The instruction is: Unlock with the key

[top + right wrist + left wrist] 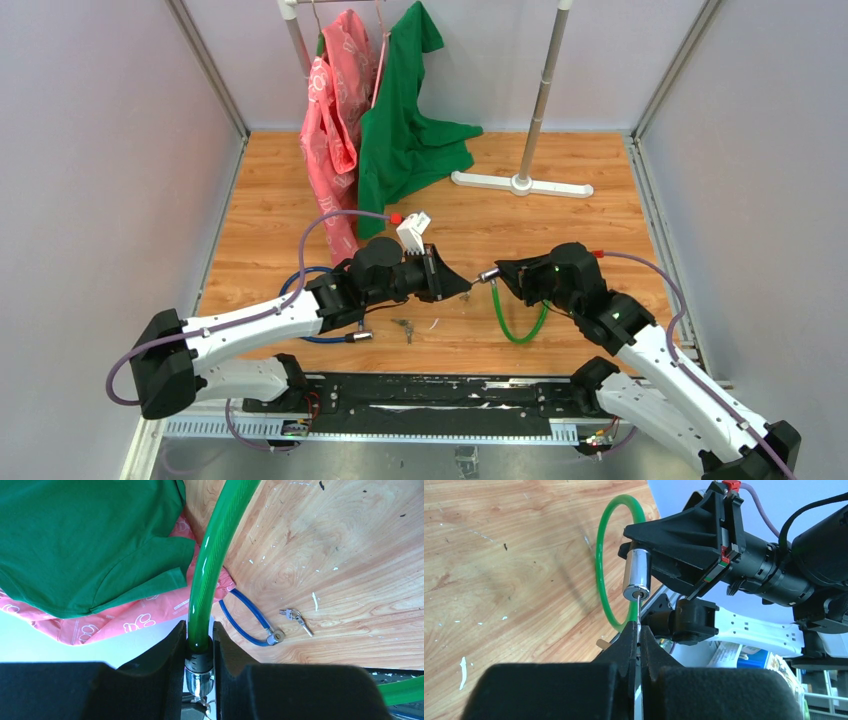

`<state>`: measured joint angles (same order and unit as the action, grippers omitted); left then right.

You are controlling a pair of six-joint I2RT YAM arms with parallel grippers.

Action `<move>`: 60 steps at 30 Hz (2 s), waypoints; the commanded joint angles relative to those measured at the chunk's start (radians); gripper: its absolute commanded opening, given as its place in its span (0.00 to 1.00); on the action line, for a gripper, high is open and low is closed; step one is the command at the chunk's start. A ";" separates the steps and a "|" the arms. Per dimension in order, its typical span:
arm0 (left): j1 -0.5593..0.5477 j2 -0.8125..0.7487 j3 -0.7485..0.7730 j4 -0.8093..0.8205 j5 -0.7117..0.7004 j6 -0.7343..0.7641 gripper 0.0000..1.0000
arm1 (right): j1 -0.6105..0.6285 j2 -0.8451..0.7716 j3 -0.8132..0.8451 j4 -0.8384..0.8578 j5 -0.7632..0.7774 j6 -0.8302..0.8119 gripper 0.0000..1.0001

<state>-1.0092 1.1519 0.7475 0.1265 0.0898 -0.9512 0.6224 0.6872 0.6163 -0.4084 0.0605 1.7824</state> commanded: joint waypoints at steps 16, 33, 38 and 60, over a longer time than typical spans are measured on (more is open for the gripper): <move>0.008 0.013 0.024 0.052 0.010 -0.003 0.00 | 0.011 0.003 0.042 0.017 0.003 -0.027 0.00; 0.008 0.031 0.018 0.068 0.011 -0.019 0.00 | 0.010 0.002 0.044 0.025 0.008 -0.022 0.00; 0.007 0.051 0.026 0.080 0.019 -0.038 0.00 | 0.010 0.003 0.041 0.032 0.011 -0.019 0.00; 0.004 0.077 -0.008 0.081 0.023 -0.240 0.00 | 0.011 0.018 0.036 0.070 0.035 0.000 0.00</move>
<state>-1.0092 1.2129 0.7475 0.1879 0.1005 -1.1423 0.6224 0.7109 0.6258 -0.4019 0.0994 1.7649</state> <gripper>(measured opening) 0.019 0.250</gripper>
